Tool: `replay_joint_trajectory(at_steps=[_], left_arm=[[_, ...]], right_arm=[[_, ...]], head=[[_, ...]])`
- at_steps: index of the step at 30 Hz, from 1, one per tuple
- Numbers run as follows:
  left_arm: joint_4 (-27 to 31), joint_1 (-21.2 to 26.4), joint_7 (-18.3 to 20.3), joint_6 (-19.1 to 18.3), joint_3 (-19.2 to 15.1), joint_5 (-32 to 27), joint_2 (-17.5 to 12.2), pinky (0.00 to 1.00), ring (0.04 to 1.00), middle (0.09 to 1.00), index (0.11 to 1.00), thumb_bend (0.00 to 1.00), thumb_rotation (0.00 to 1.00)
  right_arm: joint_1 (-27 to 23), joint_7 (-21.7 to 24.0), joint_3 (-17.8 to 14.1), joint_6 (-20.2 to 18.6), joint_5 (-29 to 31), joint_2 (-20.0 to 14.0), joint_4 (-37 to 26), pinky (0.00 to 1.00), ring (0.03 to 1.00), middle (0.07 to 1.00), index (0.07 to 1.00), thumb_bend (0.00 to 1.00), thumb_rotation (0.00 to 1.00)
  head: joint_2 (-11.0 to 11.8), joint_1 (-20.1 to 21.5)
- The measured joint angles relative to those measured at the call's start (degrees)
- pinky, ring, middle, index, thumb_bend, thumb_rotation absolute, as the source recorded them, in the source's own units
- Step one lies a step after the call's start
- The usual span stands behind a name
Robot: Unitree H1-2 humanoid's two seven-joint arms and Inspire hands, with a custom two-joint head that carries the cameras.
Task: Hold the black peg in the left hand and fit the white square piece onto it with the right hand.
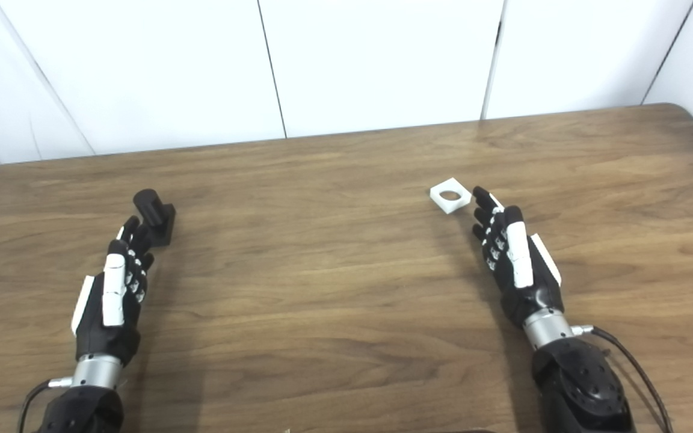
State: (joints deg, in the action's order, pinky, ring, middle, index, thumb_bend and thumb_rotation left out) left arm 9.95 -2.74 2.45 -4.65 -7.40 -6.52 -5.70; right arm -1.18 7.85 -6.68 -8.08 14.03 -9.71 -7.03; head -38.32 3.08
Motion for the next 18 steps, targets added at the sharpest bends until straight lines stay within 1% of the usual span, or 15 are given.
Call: replay_joint_trajectory(at_steps=[8,13,15,17,18], left_arm=[[0.6,0.0,0.0,-0.5,0.0,0.2,-0.3,1.00,1.000,1.000,1.000,0.53,1.00],[1.2,0.0,0.0,-1.2,0.1,1.2,-0.5,1.00,1.000,1.000,1.000,0.56,1.00],[1.9,0.1,-0.2,-1.5,0.2,2.2,-0.7,1.00,1.000,1.000,1.000,0.58,1.00],[2.7,0.2,-0.5,-1.7,0.3,3.7,-1.0,1.00,1.000,1.000,0.999,0.64,1.00],[3.0,0.6,-1.0,-2.3,0.4,6.0,-1.2,1.00,1.000,1.000,0.996,0.67,1.00]], right_arm=[[0.1,-0.1,0.0,-0.1,0.0,0.2,-0.1,1.00,1.000,0.996,0.936,0.66,1.00],[0.2,-0.1,0.0,-0.1,0.2,0.3,-0.2,1.00,1.000,0.988,0.926,0.65,1.00],[0.2,-0.1,0.0,-0.1,0.2,0.4,-0.2,1.00,1.000,0.989,0.928,0.65,1.00],[0.2,-0.1,0.0,-0.1,0.2,0.4,-0.2,1.00,1.000,0.993,0.933,0.65,1.00],[0.2,-0.1,0.0,-0.1,0.2,0.4,-0.2,1.00,1.000,0.993,0.932,0.65,1.00]], head=[[0.0,-0.2],[-0.1,-0.4],[-0.1,-0.4],[-0.1,-0.5],[-0.1,-0.6]])
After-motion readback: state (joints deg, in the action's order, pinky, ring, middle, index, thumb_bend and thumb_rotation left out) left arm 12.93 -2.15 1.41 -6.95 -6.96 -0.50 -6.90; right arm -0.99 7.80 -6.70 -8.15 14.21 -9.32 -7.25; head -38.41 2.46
